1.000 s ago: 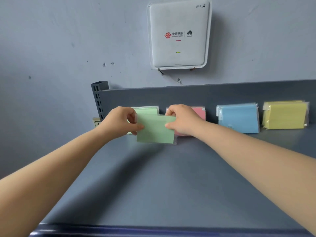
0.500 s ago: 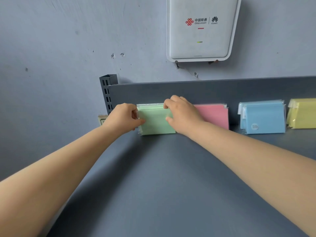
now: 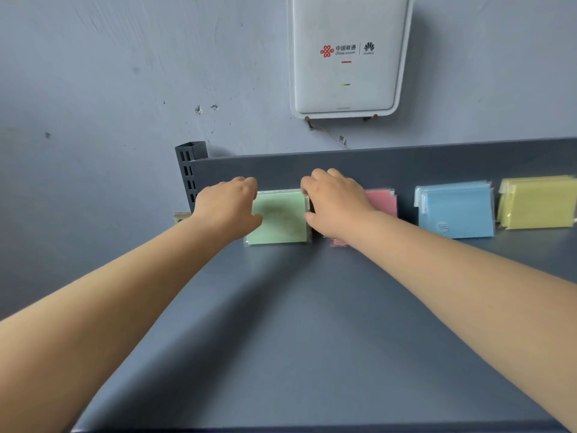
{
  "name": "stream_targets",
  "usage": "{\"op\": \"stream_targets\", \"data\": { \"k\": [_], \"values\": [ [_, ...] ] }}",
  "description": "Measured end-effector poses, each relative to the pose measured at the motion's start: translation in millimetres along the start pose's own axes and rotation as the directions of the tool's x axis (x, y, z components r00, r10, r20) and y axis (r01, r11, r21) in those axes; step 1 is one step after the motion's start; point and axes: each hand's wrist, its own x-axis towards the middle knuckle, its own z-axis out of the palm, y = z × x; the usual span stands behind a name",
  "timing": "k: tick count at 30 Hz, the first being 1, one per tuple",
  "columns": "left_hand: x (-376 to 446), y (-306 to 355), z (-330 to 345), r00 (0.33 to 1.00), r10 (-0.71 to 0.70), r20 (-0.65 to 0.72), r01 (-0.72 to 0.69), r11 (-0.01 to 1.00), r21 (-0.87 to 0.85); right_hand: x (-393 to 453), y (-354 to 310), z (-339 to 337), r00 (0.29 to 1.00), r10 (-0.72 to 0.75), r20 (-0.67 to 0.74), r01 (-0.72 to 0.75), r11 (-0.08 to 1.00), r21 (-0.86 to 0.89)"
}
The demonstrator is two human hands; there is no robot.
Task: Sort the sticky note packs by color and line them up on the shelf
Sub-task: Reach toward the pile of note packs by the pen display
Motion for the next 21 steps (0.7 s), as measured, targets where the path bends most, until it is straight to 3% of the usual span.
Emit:
{"op": "stream_targets", "data": {
  "k": [5, 11, 21],
  "values": [
    [-15.7, 57.0, -18.0, 0.979, 0.202, -0.002, -0.198, 0.96, 0.197, -41.1, 31.0, -36.9, 0.993, -0.099, 0.068, 0.112, 0.969, -0.222],
    [-31.5, 157.6, -32.1, 0.939, 0.337, -0.069, -0.322, 0.932, 0.164, -114.8, 94.6, -68.9, 0.994, -0.037, 0.101, 0.067, 0.946, -0.318],
    [-61.9, 357.9, -43.2, 0.848, 0.513, -0.131, -0.515, 0.857, 0.019, -258.3, 235.7, -110.1, 0.974, 0.195, 0.113, -0.141, 0.92, -0.366]
  ]
}}
